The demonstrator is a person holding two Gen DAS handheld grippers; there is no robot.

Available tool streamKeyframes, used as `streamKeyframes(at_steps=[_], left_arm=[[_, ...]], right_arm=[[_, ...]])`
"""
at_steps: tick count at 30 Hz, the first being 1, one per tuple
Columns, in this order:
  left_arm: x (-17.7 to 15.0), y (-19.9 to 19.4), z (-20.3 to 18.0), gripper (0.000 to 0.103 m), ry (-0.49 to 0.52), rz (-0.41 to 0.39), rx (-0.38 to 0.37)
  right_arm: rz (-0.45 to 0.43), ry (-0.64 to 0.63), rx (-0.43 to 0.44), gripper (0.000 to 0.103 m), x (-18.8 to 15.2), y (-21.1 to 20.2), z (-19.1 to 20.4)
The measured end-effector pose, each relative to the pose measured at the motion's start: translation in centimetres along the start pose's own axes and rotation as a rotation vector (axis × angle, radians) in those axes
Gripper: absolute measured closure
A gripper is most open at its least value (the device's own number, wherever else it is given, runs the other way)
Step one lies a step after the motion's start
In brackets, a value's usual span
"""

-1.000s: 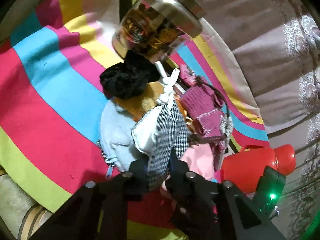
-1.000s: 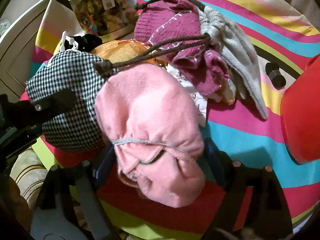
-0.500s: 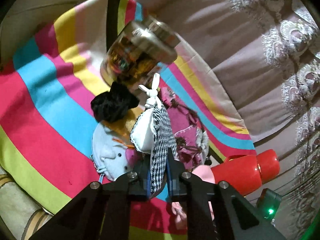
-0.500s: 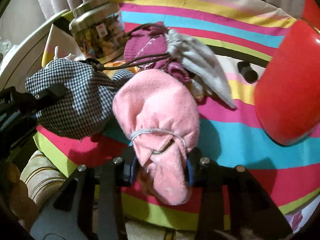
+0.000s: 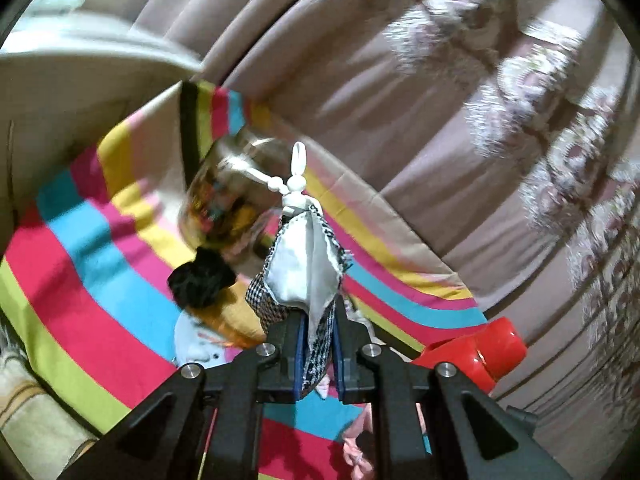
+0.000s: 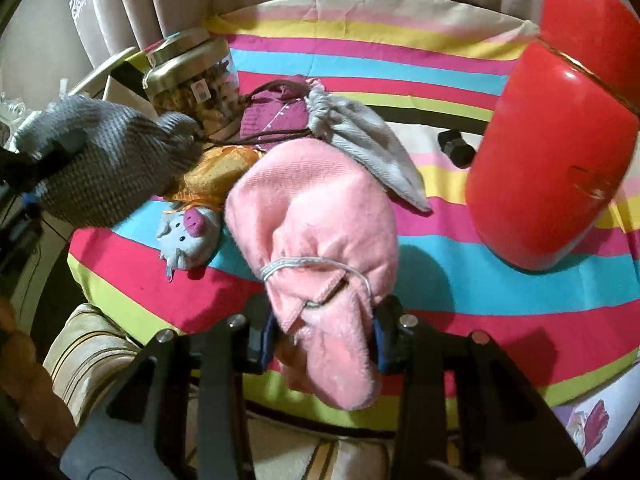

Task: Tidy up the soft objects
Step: 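Carry both items into the purple-rimmed box and open both tools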

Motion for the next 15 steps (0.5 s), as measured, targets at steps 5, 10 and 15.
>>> streamKeyframes(at_steps=[5, 10, 15], left_arm=[[-1.1, 0.1, -2.4, 0.091, 0.031, 0.04, -0.052], [-2.6, 0.2, -4.4, 0.091, 0.051, 0.099, -0.1], [-4.4, 0.1, -6.5, 0.091, 0.059, 0.161, -0.139]], right_arm=[[-0.018, 0.04, -0.006, 0.063, -0.7, -1.8, -1.5], [-0.032, 0.087, -0.022, 0.063, -1.8, -3.5, -3.4], [-0.049, 0.131, -0.033, 0.063, -2.7, -5.3, -5.2]])
Point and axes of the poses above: each gripper's, at about its wrist camera, not at the fingertips, and y roughly the way its jaws point, z to its left, x to its top, the point moved 5 cm from there along y, roughly the way its jaws point
